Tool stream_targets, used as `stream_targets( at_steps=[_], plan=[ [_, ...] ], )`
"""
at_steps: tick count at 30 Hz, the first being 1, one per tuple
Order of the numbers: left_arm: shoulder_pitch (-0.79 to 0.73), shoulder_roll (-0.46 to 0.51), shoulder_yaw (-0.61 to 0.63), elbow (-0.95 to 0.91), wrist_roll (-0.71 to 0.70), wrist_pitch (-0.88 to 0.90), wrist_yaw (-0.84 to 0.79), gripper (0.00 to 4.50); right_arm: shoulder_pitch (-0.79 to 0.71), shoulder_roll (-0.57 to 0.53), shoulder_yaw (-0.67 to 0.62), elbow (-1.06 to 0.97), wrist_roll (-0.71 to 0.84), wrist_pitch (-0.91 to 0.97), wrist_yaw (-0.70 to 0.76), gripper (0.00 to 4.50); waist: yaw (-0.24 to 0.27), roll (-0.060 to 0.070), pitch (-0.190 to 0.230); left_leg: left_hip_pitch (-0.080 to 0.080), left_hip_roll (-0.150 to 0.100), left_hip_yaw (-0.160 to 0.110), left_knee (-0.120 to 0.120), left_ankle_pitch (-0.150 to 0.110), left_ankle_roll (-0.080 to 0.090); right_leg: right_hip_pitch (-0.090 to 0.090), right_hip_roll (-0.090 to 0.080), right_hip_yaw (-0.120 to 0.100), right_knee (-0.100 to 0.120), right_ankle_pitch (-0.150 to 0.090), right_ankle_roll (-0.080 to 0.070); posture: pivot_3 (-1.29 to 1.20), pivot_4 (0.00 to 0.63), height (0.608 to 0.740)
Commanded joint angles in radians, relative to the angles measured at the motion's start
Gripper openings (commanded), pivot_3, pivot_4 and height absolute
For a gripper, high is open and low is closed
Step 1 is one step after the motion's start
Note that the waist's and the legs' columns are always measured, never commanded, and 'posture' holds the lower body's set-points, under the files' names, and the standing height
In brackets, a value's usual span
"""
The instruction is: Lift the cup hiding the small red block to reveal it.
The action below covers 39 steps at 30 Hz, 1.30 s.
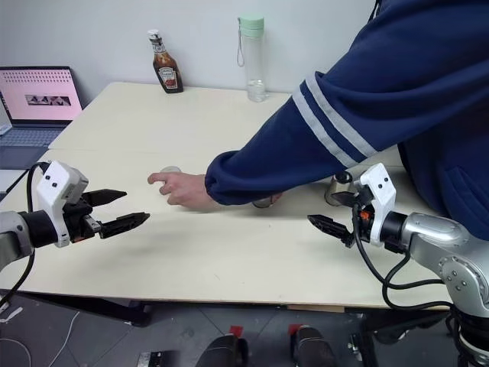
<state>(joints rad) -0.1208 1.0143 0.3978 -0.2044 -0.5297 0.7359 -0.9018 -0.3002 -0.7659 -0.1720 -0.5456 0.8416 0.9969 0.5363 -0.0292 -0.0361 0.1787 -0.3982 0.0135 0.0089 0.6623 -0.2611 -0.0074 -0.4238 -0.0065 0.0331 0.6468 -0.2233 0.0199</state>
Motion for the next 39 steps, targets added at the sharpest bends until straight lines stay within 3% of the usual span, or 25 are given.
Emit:
stream_targets(
  at_steps=[1, 15, 18, 21, 25, 31, 39],
  plan=[
    [0.003, 0.015, 0.043, -0.026, -0.003, -0.012, -0.003, 4.48, 0.0, -0.015, -0.011, -0.02, -0.005, -0.025, 0.025, 4.5, 0.0, 0.0, 0.0, 0.0, 0.0, 0.0, 0.0, 0.0, 0.0, 0.0, 0.0, 0.0, 0.0, 0.0, 0.0, 0.0, 0.15, 0.74],
    [0.037, 0.013, 0.06, -0.053, -0.015, -0.011, -0.019, 4.48, -0.001, -0.003, 0.002, -0.029, 0.004, -0.023, 0.041, 4.5, 0.0, 0.0, 0.0, 0.0, 0.0, 0.0, 0.0, 0.0, 0.0, 0.0, 0.0, 0.0, 0.0, 0.0, 0.0, 0.0, 0.15, 0.74],
    [0.029, -0.02, 0.072, -0.078, -0.05, -0.013, -0.019, 4.48, 0.017, 0.036, 0.067, -0.039, -0.038, -0.064, 0.033, 4.5, 0.0, 0.0, 0.0, 0.0, 0.0, 0.0, 0.0, 0.0, 0.0, 0.0, 0.0, 0.0, 0.0, 0.0, 0.0, 0.0, 0.15, 0.74],
    [0.001, -0.06, 0.083, -0.137, -0.102, -0.011, 0.0, 4.48, 0.019, 0.143, 0.146, -0.019, -0.106, -0.141, -0.021, 4.5, 0.0, 0.0, 0.0, 0.0, 0.001, 0.0, 0.0, 0.0, 0.0, 0.0, 0.0, 0.0, 0.0, 0.0, 0.0, 0.0, 0.15, 0.74],
    [0.016, -0.139, 0.057, -0.269, -0.138, -0.014, 0.068, 4.48, -0.039, 0.263, 0.263, 0.145, -0.294, -0.306, -0.059, 4.5, -0.003, -0.001, 0.0, 0.0, 0.001, 0.001, 0.001, 0.0, 0.0, 0.0, 0.002, 0.001, 0.001, 0.001, 0.001, 0.0, 0.15, 0.74],
    [0.09, -0.239, -0.009, -0.465, -0.212, 0.038, 0.167, 4.48, -0.125, 0.395, 0.367, 0.382, -0.448, -0.47, -0.043, 4.5, -0.002, -0.002, -0.001, 0.001, 0.0, 0.002, 0.001, 0.0, 0.0, 0.001, 0.002, 0.004, 0.0, 0.002, 0.003, 0.0, 0.15, 0.74],
    [0.096, -0.267, -0.068, -0.502, -0.2, 0.045, 0.256, 4.48, -0.28, 0.563, 0.396, 0.734, -0.573, -0.64, -0.043, 4.5, -0.003, -0.001, -0.001, 0.003, 0.001, 0.002, 0.002, 0.0, 0.0, 0.001, 0.004, 0.004, 0.003, 0.002, 0.002, 0.0, 0.15, 0.74]
  ],
)
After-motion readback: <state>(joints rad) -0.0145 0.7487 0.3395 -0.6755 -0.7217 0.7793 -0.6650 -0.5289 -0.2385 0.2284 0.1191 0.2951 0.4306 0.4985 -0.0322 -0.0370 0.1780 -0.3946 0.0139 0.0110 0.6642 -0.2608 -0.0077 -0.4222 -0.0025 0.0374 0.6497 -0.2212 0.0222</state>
